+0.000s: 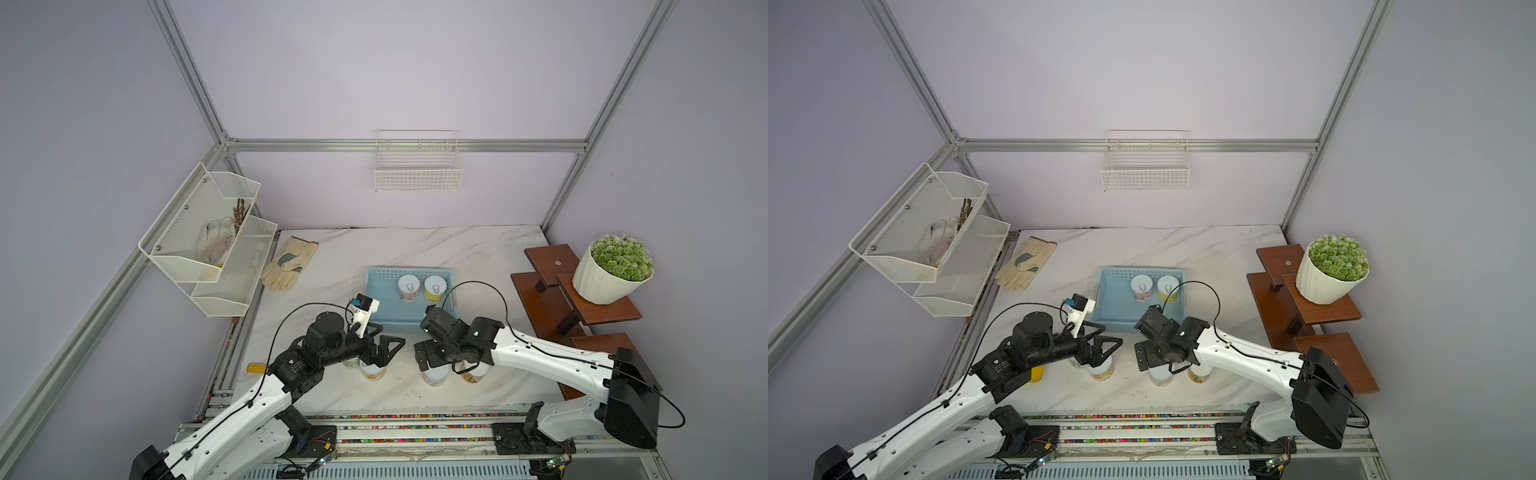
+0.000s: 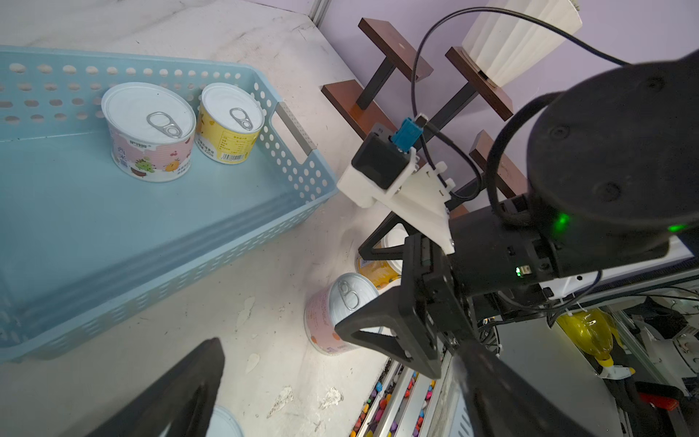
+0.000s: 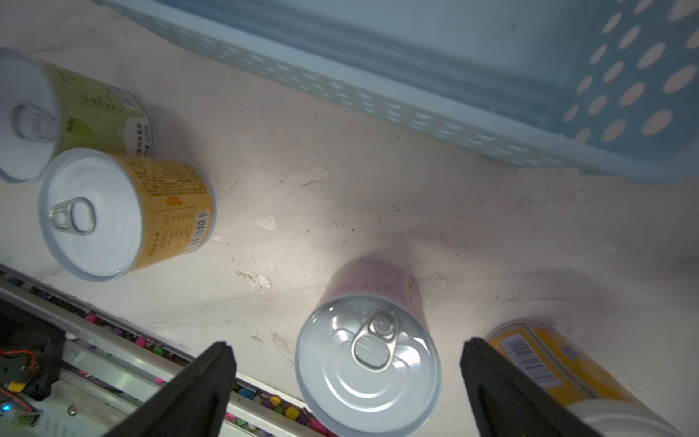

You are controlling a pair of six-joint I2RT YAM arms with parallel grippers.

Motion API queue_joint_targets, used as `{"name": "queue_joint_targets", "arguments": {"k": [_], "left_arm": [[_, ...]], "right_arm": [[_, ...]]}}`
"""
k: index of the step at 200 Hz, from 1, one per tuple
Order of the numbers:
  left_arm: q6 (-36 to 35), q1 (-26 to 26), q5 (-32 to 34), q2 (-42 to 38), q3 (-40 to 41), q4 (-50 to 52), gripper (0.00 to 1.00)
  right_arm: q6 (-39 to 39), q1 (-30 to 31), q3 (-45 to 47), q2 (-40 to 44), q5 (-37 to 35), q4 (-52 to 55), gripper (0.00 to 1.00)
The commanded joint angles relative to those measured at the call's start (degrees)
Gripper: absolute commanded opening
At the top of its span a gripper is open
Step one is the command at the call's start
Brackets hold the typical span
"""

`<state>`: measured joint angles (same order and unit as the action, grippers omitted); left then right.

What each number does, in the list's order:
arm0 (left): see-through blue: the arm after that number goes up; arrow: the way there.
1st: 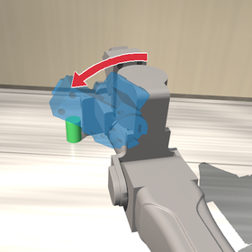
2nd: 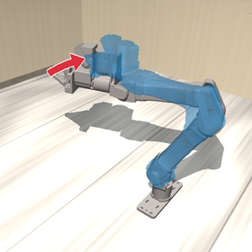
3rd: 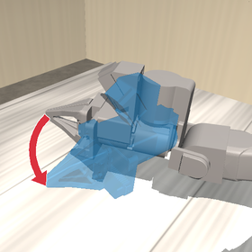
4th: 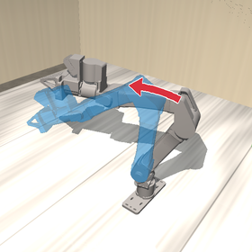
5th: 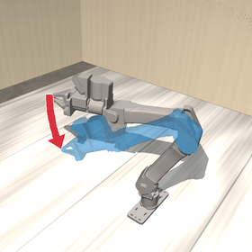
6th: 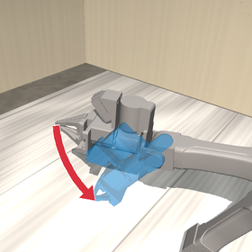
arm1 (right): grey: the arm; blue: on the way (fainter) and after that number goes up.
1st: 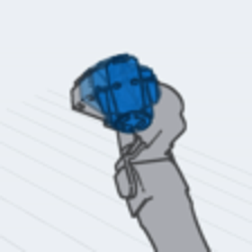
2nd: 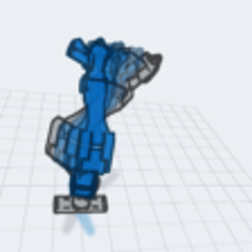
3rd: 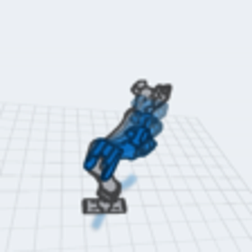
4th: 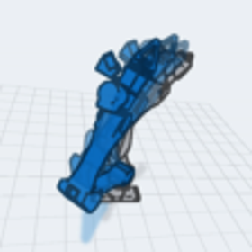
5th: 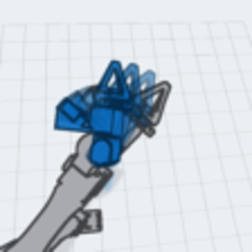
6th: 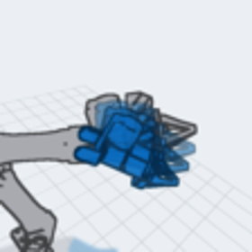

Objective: Put the canned food in the basket
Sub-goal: Pick up the canned food from the center of the board.

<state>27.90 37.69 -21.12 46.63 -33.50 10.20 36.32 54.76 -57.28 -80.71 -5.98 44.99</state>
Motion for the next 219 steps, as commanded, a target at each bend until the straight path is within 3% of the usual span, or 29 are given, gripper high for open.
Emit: {"name": "queue_joint_targets", "arguments": {"k": [1,107,219], "left_arm": [[-0.1,0.3,0.9,-0.6,-0.5,-0.5,1.00],[-1.4,0.3,1.7,0.4,-1.8,1.2,1.00],[-0.9,0.2,2.6,-1.5,-0.6,2.5,1.00]], "right_arm": [[1.3,0.7,-1.7,-2.1,-2.6,3.6,0.99],[2.4,2.3,-2.8,-9.3,-0.5,8.1,0.99],[3.3,2.3,-2.4,-11.7,1.0,6.3,0.80]]}}
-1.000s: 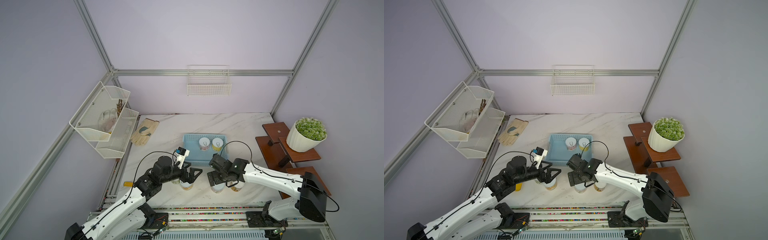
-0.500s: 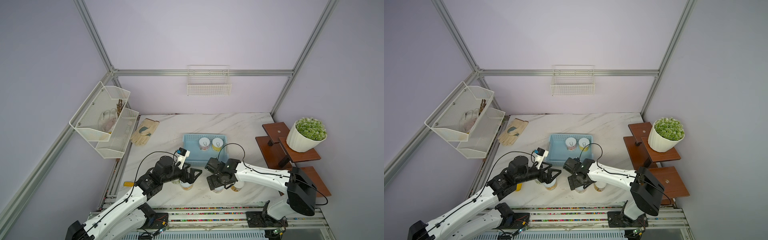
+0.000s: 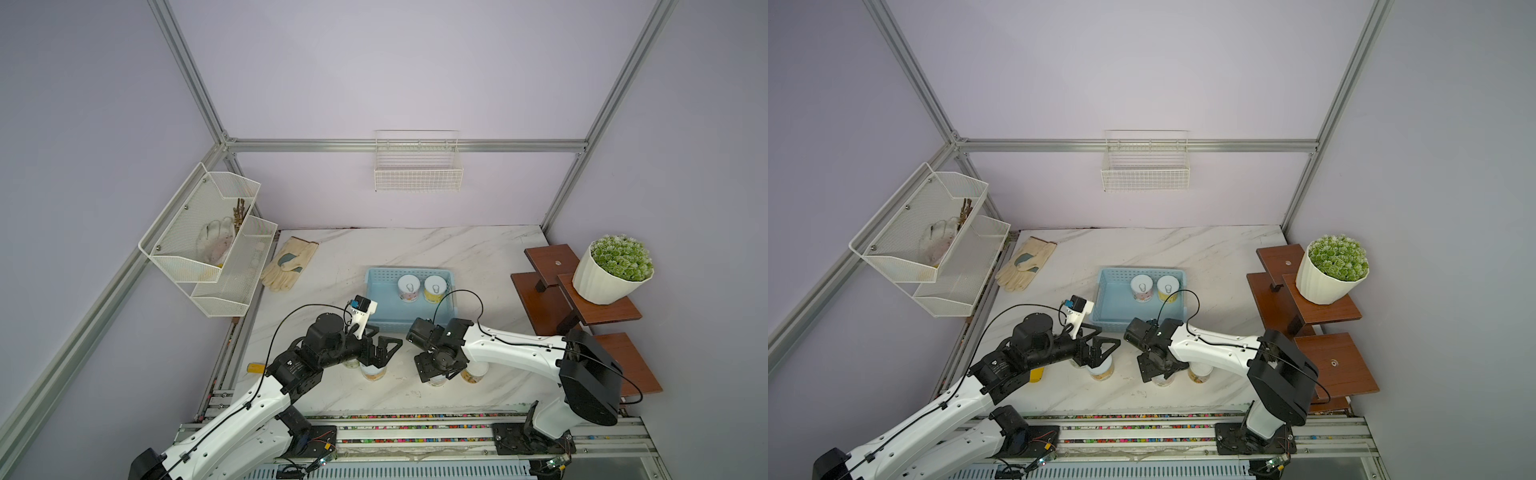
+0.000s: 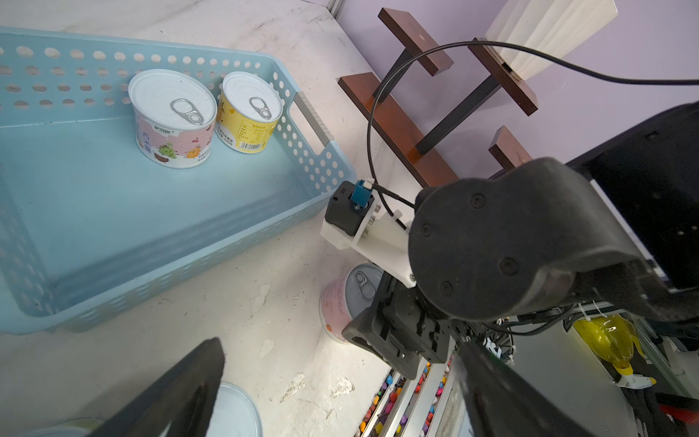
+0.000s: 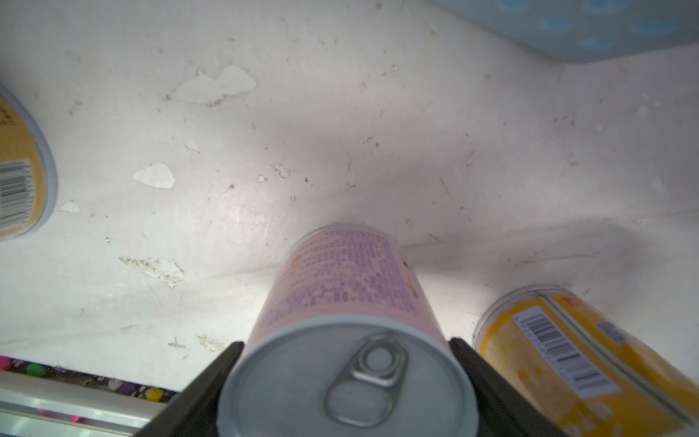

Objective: Put the canned food in the basket
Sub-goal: Pick up the canned food from the center of the board, then place the canned food in the basket.

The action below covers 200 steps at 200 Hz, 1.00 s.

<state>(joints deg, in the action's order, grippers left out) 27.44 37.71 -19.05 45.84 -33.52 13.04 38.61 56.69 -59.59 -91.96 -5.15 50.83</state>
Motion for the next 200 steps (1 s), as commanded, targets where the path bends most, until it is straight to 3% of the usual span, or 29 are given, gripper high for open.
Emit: {"name": "queue_joint_targets", "arguments": {"k": [1,53,56,65,134,168,200], "left_arm": [[-0.5,0.2,0.5,-0.8,-0.5,-0.4,1.00],[-0.3,0.2,0.6,-0.6,-0.3,-0.9,1.00],[-0.3,0.2,0.6,-0.7,-0.3,-0.9,1.00],[-0.3,0.2,0.7,-0.7,-0.3,-0.9,1.00],[2.0,0.2,8.5,-5.1,1.4,0.3,1.00],[3.0,0.2,12.6,-7.4,1.9,2.2,1.00],[3.6,0.0,14.0,-7.6,2.2,2.9,1.00]], "right_arm": [[1.1,0.4,-0.1,-0.5,0.1,0.5,0.80],[0.9,0.4,-0.8,2.0,0.3,1.8,0.68],[0.7,0.4,-0.9,2.3,0.3,1.9,0.61],[0.0,0.4,-1.3,3.2,0.1,2.0,0.54],[-3.5,-1.9,-12.1,6.7,-3.9,8.2,0.23],[-5.2,-4.3,-18.1,4.7,-4.0,8.4,0.00],[-6.1,-6.7,-25.6,-0.3,-5.8,8.3,0.00]]}}
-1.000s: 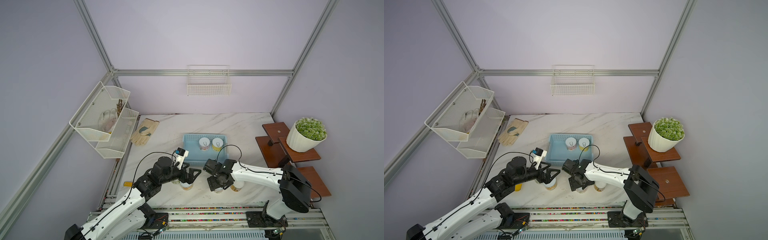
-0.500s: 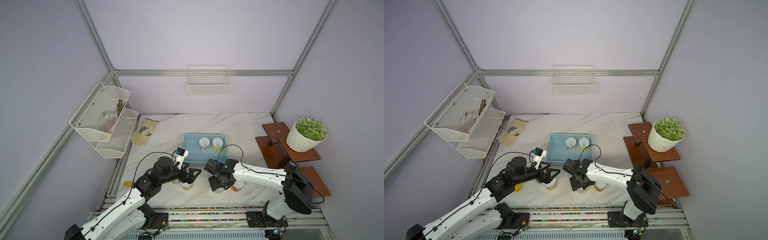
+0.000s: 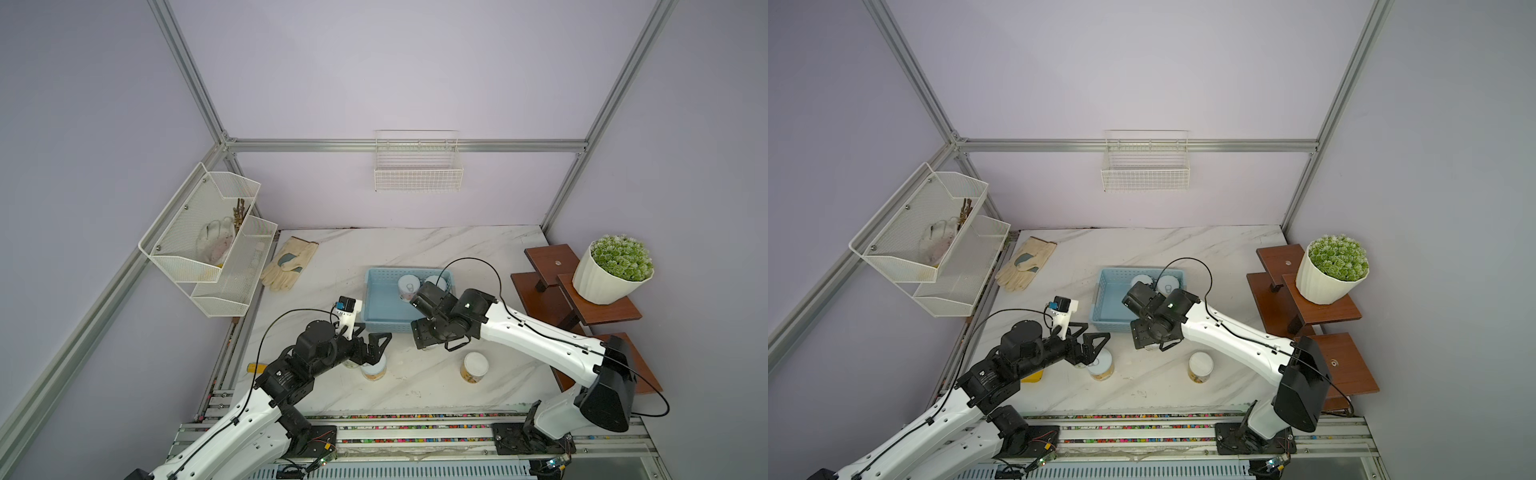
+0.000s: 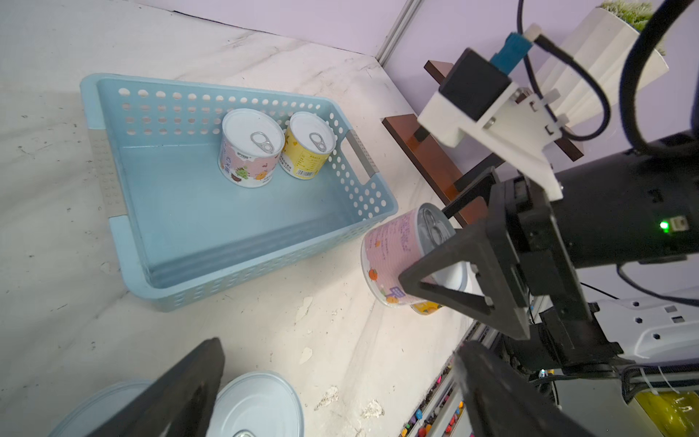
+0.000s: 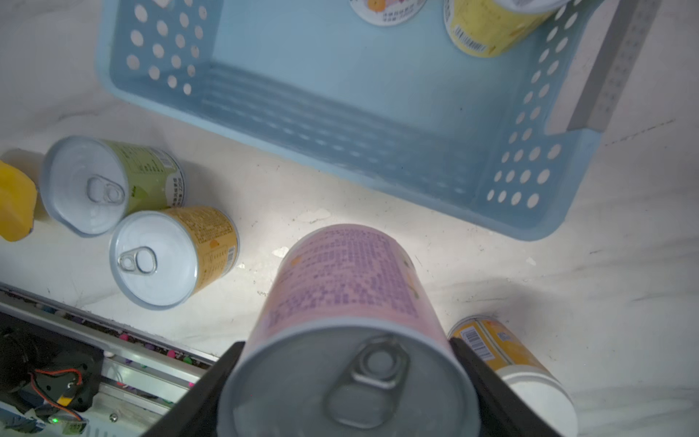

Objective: Put the canned food in the basket
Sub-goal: Place the canned food in the basket.

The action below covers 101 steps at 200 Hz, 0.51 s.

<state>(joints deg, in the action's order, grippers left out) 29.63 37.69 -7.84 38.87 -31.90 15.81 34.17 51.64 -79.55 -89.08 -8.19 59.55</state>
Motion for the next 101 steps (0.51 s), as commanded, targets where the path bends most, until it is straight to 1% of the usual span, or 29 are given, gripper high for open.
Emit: {"name": "queue_joint_targets", "arguments": {"k": [1,48,101], "left_arm": [[1.4,0.0,2.8,-0.6,0.7,0.2,1.00],[3.9,0.0,4.7,-2.6,2.2,0.2,1.00],[3.9,-0.1,6.3,-4.6,1.7,3.2,1.00]], "right_arm": [[-1.7,-1.7,-5.9,-3.3,-2.8,-0.4,0.00],[-3.3,-3.6,-19.3,-13.8,-2.9,-0.4,0.00],[-4.5,-4.4,-34.8,-27.5,-3.2,0.0,0.00]]}}
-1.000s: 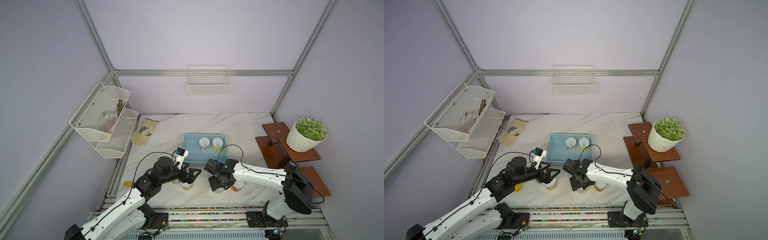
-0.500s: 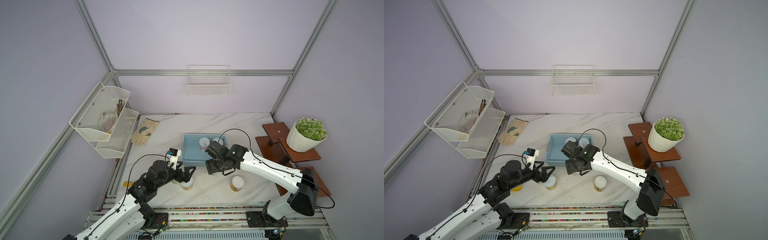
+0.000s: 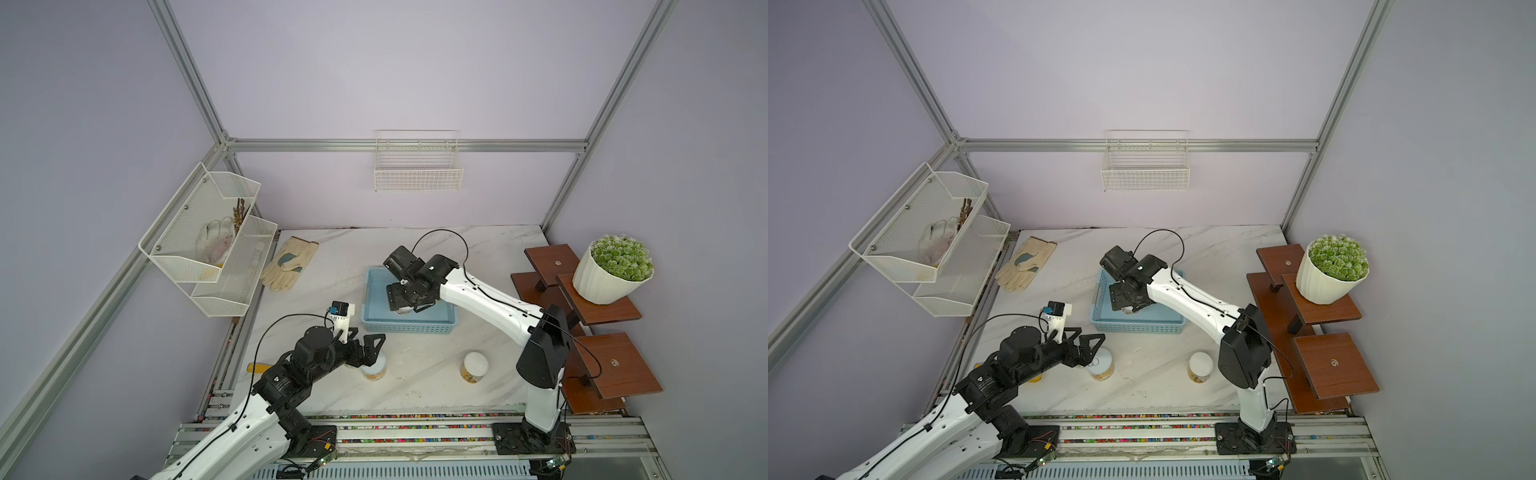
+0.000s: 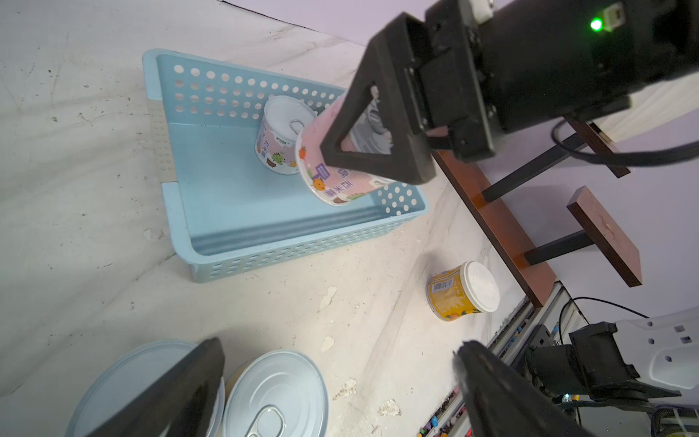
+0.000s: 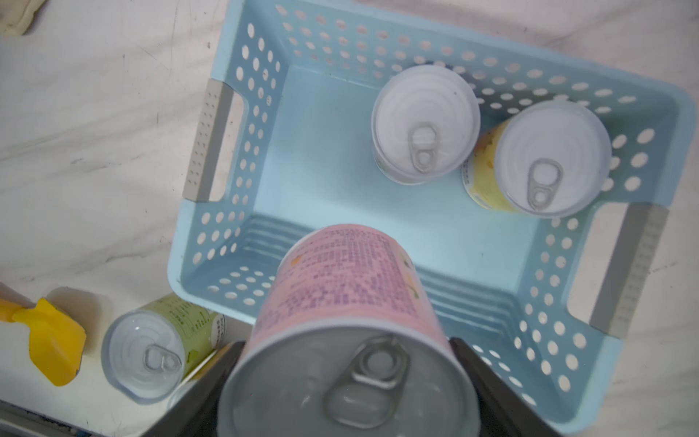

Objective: Put the canned food in the basket
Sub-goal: Place the canned food in the basket.

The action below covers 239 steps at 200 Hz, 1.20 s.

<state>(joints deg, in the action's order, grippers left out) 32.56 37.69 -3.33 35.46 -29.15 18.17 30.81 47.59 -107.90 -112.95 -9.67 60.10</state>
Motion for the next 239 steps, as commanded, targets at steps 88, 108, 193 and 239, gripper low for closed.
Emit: {"name": "queue_joint_targets", "arguments": {"k": [88,108,193,239], "left_arm": [[0.7,0.0,3.5,-5.1,-2.6,5.6,1.00],[0.7,0.0,4.0,-5.5,-2.6,6.2,1.00],[0.6,0.0,3.3,-3.4,-2.4,5.6,1.00],[0.5,0.0,3.0,-2.8,-2.4,5.3,1.00]], "right_arm": [[-10.7,-2.3,-22.9,-18.9,-3.1,-0.7,0.00],[-15.1,-3.1,-24.6,-21.0,-0.8,-1.8,0.00],[-26.6,-3.8,-27.3,-26.7,-0.7,-4.8,0.00],[-30.6,-3.9,-28.0,-28.0,-1.8,-7.1,0.00]]}}
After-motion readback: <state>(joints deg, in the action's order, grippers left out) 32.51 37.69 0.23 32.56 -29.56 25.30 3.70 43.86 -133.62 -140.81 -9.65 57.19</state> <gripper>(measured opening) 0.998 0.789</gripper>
